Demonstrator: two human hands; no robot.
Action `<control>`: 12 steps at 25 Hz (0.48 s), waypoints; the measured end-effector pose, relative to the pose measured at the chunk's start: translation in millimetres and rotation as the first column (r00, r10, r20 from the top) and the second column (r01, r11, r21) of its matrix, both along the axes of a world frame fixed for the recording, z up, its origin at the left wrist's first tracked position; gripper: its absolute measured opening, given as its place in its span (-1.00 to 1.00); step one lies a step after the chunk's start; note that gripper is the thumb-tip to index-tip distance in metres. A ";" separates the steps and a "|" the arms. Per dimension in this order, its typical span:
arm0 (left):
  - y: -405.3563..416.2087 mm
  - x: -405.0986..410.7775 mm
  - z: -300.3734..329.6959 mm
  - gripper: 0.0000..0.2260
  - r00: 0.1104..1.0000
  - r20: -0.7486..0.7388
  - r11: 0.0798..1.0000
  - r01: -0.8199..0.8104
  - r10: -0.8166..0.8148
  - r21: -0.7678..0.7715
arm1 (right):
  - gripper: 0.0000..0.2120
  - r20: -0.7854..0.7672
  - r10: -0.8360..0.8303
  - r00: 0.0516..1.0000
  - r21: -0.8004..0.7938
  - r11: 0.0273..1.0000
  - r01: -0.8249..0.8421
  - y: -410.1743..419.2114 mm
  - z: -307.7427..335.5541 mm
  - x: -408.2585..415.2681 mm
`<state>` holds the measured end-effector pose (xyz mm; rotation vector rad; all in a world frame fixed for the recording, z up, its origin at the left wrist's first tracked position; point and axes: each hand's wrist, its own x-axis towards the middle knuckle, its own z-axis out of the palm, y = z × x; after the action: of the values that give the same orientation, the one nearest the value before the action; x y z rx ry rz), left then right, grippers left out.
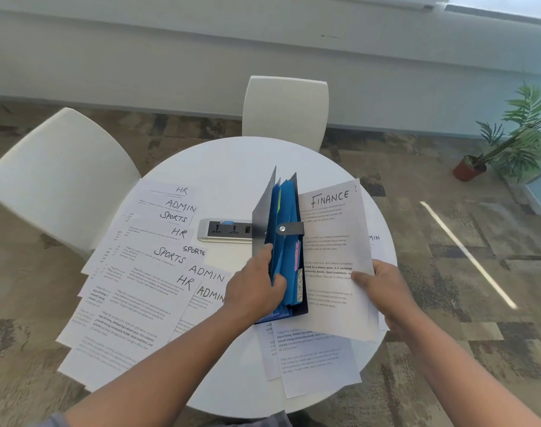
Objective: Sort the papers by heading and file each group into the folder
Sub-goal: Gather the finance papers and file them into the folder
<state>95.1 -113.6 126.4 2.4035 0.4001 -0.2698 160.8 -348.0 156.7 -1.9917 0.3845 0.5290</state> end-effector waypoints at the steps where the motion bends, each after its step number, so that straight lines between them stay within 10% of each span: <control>1: -0.9 0.9 0.1 -0.48 1.000 -0.003 1.000 0.009 -0.009 0.006 | -0.79 0.012 0.011 1.000 -0.012 1.000 -0.011 -0.2 3.3 0.6; 12: 15.4 14.2 13.4 -0.21 0.980 -0.085 0.981 0.174 -0.181 -0.086 | -0.80 0.114 0.203 0.973 -0.267 0.949 -0.166 -3.0 102.4 -6.2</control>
<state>109.3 -98.2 139.8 2.3583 0.2114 -0.4703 154.5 -350.9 259.0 -2.3160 0.1857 0.4704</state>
